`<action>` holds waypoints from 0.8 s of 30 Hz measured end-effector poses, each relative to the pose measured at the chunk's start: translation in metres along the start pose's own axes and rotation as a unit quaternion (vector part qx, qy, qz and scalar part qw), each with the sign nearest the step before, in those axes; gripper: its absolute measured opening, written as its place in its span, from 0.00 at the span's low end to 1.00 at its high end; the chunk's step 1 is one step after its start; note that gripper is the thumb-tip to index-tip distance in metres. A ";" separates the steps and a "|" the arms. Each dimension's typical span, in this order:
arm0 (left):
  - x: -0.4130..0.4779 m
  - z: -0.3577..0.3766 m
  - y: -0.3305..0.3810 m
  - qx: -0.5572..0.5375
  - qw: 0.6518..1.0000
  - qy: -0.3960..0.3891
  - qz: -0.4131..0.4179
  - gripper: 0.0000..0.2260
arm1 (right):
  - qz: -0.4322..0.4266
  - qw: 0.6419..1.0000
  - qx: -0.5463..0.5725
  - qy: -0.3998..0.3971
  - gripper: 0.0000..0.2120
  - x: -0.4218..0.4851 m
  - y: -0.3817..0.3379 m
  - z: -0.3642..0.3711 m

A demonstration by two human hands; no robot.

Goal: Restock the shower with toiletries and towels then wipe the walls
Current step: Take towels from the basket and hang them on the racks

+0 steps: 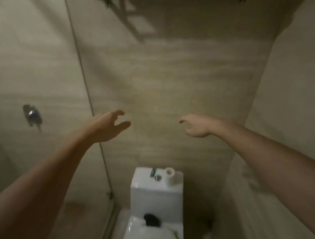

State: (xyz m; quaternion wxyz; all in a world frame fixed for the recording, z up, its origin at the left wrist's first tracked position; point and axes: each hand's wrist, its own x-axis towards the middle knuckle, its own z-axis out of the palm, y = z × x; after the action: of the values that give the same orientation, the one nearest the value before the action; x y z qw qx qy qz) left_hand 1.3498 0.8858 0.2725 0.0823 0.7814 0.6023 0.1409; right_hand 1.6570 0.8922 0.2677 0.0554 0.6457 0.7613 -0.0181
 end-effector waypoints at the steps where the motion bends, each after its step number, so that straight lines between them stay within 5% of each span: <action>1: -0.012 0.023 -0.014 -0.018 0.999 -0.015 -0.024 0.27 | -0.010 1.000 0.013 -0.023 0.26 0.002 -0.005 0.027; 8: -0.136 0.187 -0.111 -0.130 0.961 -0.115 -0.216 0.24 | -0.040 0.978 0.059 -0.197 0.25 0.008 -0.046 0.207; 14: -0.275 0.306 -0.134 -0.234 0.868 -0.187 -0.396 0.21 | -0.055 0.936 0.058 -0.343 0.24 -0.007 -0.066 0.316; 19: -0.388 0.371 -0.109 -0.326 0.749 -0.160 -0.555 0.18 | -0.100 0.890 0.048 -0.442 0.24 -0.014 -0.079 0.398; 24: -0.477 0.405 -0.024 -0.384 0.566 -0.043 -0.728 0.08 | -0.119 0.872 0.084 -0.467 0.20 -0.018 -0.101 0.439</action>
State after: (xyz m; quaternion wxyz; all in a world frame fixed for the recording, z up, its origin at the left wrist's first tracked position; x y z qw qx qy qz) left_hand 1.3450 0.4490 -0.1761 0.4754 -0.0221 0.8522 0.2175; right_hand 1.5871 0.8142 -0.1707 0.3480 0.4684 0.7135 -0.3878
